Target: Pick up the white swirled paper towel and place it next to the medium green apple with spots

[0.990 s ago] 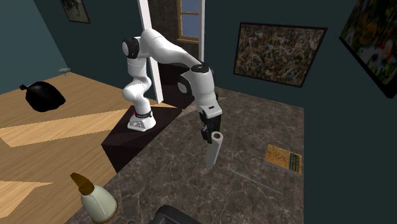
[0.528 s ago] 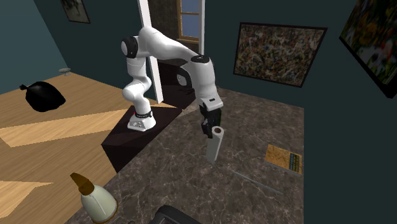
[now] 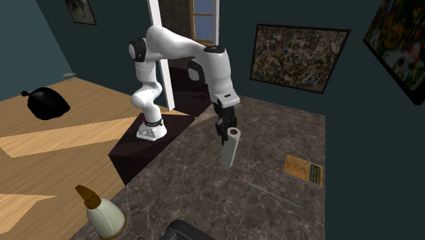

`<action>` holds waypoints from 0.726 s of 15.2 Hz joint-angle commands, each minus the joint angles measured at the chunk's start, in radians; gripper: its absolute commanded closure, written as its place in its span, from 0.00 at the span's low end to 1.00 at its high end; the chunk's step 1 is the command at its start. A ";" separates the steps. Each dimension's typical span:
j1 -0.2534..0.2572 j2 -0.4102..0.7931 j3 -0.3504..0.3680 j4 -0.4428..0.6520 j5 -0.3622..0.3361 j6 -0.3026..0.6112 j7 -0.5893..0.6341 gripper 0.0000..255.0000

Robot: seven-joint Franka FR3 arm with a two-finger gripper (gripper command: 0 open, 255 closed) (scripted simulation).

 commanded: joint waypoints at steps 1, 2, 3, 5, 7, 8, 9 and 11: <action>-0.002 0.001 -0.001 0.030 -0.001 -0.030 0.002 1.00; -0.003 0.002 -0.002 0.045 -0.001 -0.043 0.003 1.00; -0.004 0.003 -0.002 0.059 -0.001 -0.057 0.004 1.00; -0.007 0.005 -0.003 0.089 -0.001 -0.085 0.006 1.00; -0.010 0.009 -0.004 0.121 0.000 -0.113 0.008 1.00; -0.011 0.011 -0.004 0.137 0.001 -0.127 0.008 1.00; -0.013 0.014 -0.005 0.154 0.002 -0.142 0.009 1.00; -0.018 0.020 -0.006 0.189 0.005 -0.171 0.010 1.00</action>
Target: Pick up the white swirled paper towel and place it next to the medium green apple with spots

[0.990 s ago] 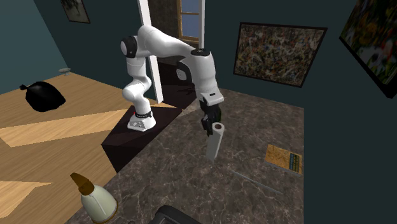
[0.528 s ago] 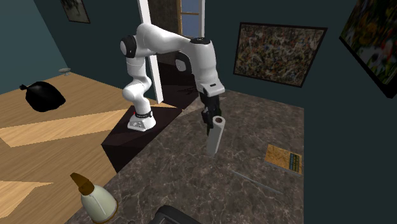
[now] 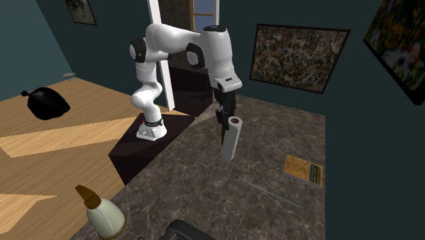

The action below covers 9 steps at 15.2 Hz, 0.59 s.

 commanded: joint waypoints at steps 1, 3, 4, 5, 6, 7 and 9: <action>-0.002 0.003 -0.001 0.032 0.001 -0.030 0.003 1.00; -0.008 0.011 -0.002 0.070 0.005 -0.061 0.003 1.00; -0.011 0.016 -0.002 0.090 0.007 -0.076 0.003 1.00; -0.014 0.021 -0.003 0.111 0.010 -0.092 0.003 1.00; -0.018 0.027 -0.003 0.132 0.013 -0.108 0.003 1.00; -0.022 0.033 -0.003 0.154 0.017 -0.125 0.003 1.00; -0.030 0.047 -0.004 0.201 0.024 -0.159 0.003 1.00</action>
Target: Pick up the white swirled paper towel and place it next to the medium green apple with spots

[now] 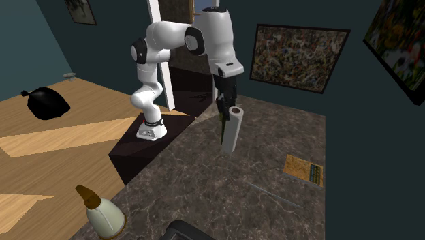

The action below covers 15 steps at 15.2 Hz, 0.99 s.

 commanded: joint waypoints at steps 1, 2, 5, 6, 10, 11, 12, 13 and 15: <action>-0.009 0.013 -0.001 0.048 0.007 -0.037 0.000 1.00; -0.014 0.021 -0.001 0.074 0.012 -0.055 0.000 1.00; -0.034 0.051 -0.002 0.158 0.029 -0.112 -0.001 1.00; -0.042 0.062 -0.002 0.189 0.036 -0.133 -0.001 1.00; -0.026 0.042 -0.001 0.201 0.023 -0.162 0.018 1.00; 0.014 -0.011 0.000 0.129 -0.009 -0.136 0.039 1.00; 0.048 -0.060 0.004 0.066 -0.040 -0.114 0.063 1.00; 0.080 -0.107 0.009 0.008 -0.069 -0.095 0.088 1.00; 0.129 -0.193 0.029 -0.093 -0.125 -0.066 0.143 1.00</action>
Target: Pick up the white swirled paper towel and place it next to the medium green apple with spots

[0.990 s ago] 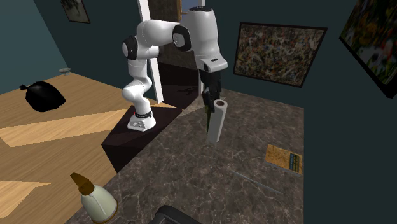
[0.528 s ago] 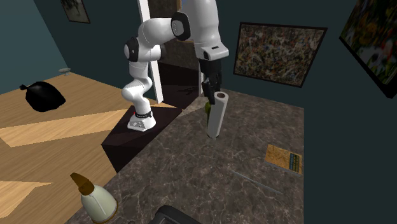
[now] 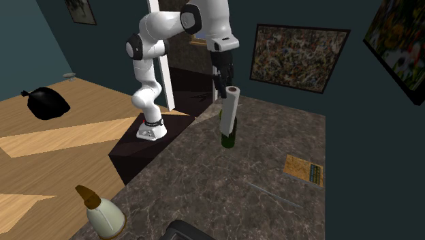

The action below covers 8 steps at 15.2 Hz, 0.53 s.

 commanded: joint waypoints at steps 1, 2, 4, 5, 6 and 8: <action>0.053 -0.097 0.023 -0.121 -0.062 0.040 0.060 1.00; 0.069 -0.135 0.039 -0.162 -0.086 0.049 0.088 1.00; 0.098 -0.205 0.071 -0.238 -0.127 0.062 0.146 1.00; 0.110 -0.238 0.089 -0.273 -0.145 0.067 0.174 1.00; 0.119 -0.269 0.107 -0.305 -0.161 0.071 0.202 1.00; 0.136 -0.327 0.145 -0.364 -0.188 0.075 0.258 1.00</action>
